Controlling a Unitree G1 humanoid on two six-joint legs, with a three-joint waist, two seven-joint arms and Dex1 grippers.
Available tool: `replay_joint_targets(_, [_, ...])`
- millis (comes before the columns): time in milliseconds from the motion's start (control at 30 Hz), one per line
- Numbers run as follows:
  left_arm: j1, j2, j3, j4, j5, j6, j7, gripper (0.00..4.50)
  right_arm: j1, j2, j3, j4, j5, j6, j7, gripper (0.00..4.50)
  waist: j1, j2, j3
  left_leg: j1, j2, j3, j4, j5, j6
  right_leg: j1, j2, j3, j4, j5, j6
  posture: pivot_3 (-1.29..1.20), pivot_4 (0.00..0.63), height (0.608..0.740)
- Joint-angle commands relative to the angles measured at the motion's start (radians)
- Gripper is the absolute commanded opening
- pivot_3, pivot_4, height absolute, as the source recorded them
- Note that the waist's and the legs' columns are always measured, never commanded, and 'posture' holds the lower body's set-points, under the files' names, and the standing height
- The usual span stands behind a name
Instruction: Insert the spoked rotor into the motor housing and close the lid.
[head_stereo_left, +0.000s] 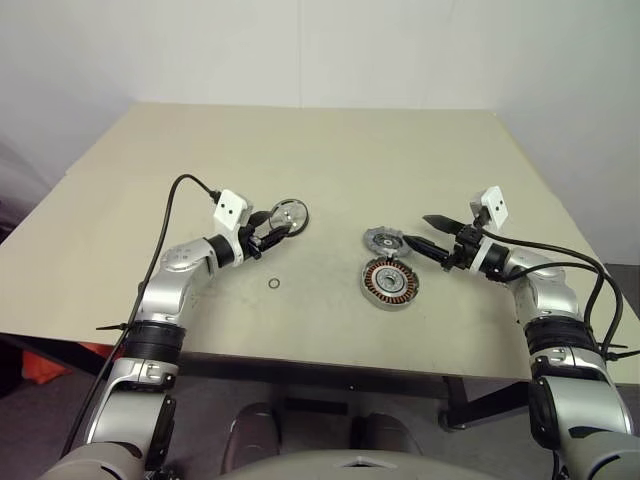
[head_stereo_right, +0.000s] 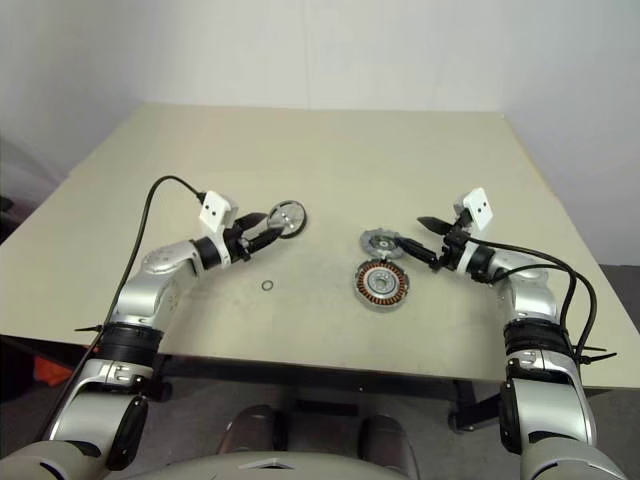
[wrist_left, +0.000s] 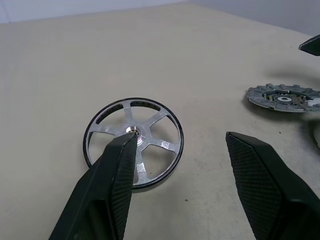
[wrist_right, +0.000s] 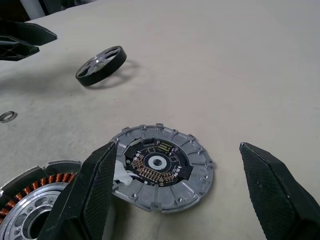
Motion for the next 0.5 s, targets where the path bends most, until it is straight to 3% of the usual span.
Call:
replay_joint_targets(33, [-0.011, 0.007, 0.019, -0.042, -0.014, -0.007, 0.002, 3.02, -0.028, -0.003, 0.0, -0.012, 0.004, -0.017, 0.007, 4.41, 0.0, 0.0, 0.0, 0.0, 0.0, 0.0, 0.0, 0.0, 0.0, 0.0, 0.0, 0.0, 0.0, 0.0, 0.0, 0.0, 0.0, 0.74])
replay_joint_targets(167, [-0.011, 0.007, 0.018, -0.044, -0.013, -0.007, 0.003, 3.02, -0.027, -0.008, 0.006, -0.021, 0.002, -0.007, 0.011, 4.41, 0.0, 0.0, 0.0, 0.0, 0.0, 0.0, 0.0, 0.0, 0.0, 0.0, 0.0, 0.0, 0.0, 0.0, 0.0, 0.0, 0.0, 0.74])
replay_joint_targets(500, [-0.005, 0.004, 0.011, -0.05, -0.011, -0.006, 0.002, 3.02, 0.018, -0.151, 0.148, -0.251, -0.094, 0.007, 0.14, 4.41, 0.002, 0.0, 0.0, -0.001, 0.0, 0.0, 0.0, 0.0, 0.0, 0.0, 0.0, 0.0, -0.001, 0.0, 0.0, 0.0, 0.0, 0.74])
